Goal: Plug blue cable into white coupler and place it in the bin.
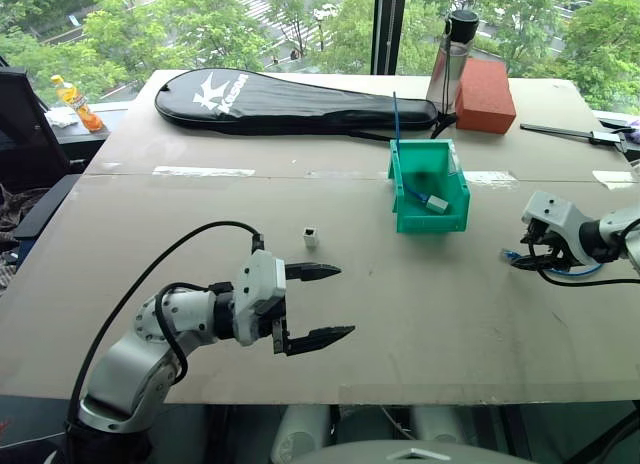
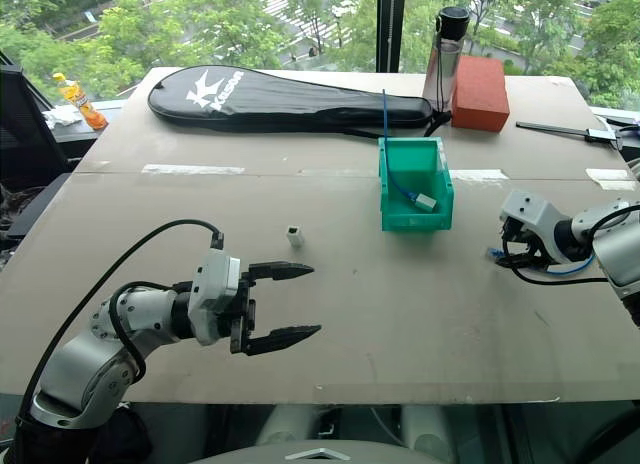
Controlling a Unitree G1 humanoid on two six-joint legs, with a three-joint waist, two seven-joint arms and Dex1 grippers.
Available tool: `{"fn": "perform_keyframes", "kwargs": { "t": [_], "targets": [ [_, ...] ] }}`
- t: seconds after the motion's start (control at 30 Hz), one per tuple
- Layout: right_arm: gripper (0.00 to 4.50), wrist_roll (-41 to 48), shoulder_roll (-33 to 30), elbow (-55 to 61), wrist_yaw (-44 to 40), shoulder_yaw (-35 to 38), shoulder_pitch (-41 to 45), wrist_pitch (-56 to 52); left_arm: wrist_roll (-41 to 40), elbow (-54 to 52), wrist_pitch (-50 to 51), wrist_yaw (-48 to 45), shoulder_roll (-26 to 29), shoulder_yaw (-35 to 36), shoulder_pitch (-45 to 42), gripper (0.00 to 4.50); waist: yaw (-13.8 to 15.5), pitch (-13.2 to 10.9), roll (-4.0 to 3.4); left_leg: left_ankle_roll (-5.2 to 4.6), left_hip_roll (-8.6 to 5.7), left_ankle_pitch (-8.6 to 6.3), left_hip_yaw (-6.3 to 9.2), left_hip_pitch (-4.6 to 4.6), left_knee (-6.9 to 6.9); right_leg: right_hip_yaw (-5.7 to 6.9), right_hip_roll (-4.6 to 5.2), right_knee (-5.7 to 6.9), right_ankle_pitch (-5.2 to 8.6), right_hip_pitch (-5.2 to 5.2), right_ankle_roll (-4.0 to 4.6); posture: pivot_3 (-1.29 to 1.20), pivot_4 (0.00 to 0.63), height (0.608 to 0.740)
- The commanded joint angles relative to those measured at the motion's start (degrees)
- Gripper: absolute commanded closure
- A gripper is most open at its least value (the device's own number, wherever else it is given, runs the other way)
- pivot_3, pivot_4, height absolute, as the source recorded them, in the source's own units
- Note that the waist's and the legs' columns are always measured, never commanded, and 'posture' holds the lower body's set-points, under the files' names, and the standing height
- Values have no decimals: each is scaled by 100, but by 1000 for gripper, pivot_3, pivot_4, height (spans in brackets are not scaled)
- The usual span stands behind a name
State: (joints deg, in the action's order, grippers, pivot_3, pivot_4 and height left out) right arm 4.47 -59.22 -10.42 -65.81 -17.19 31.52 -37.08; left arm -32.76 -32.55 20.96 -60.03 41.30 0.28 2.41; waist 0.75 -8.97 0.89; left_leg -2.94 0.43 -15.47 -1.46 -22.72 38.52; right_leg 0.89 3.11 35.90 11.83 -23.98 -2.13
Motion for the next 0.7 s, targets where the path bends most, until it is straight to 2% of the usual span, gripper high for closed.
{"fn": "perform_keyframes", "kwargs": {
  "t": [0.03, 0.07, 0.13, 0.27, 0.4, 0.53, 0.7],
  "targets": [
    [3416, -155, 57, -123, -43, 14, 77, 134, -82, -123, -76, -53, 46, 45, -67, 0, -7, 0, 0, 0, 0, 0, -2, 1, 1, -1, 0, 0, 0, 1, 0, 0, 150, 740],
    [3888, -166, 84, -141, -49, 20, 67, 147, -74, -97, -88, -65, 42, 37, -79, 0, -11, 1, 1, 0, 0, 0, -2, 2, 2, -2, 0, 0, -1, 3, 0, 0, 150, 740],
    [4380, -183, 90, -131, -103, 8, 32, 175, -51, -45, -129, -106, 38, 22, -94, 0, -14, 1, 1, 0, 0, 0, -4, 5, 3, -4, 0, 0, -1, 5, -1, 0, 150, 740],
    [4380, -80, 61, 130, -216, 120, -56, 168, 4, 35, -185, -137, 12, -22, -128, 0, -7, 1, 2, 0, 0, 0, -4, 8, 7, -3, 0, 0, -1, 9, -1, 0, 150, 740],
    [4380, 459, 153, 1770, -394, 290, -250, -444, 93, 173, -268, -142, -35, -69, -164, 0, -20, 0, -3, 0, 2, 0, 0, 7, 6, -1, 0, 2, -2, 8, -1, 0, 150, 740],
    [4380, 532, 463, 2992, -154, -39, -268, -1068, 137, 289, -314, -122, -36, -22, -183, 0, -18, -4, -8, 0, 10, 0, 5, 6, 1, 0, -8, 5, -15, 1, -22, 0, 150, 740],
    [4380, 311, 1093, 3451, 334, -751, 133, -1702, 150, 383, -389, -204, 90, 161, -4, 0, -8, -5, -8, 1, 5, 0, 4, 1, 4, 3, 2, 2, -2, 1, 0, 0, 150, 740]
  ]
}}
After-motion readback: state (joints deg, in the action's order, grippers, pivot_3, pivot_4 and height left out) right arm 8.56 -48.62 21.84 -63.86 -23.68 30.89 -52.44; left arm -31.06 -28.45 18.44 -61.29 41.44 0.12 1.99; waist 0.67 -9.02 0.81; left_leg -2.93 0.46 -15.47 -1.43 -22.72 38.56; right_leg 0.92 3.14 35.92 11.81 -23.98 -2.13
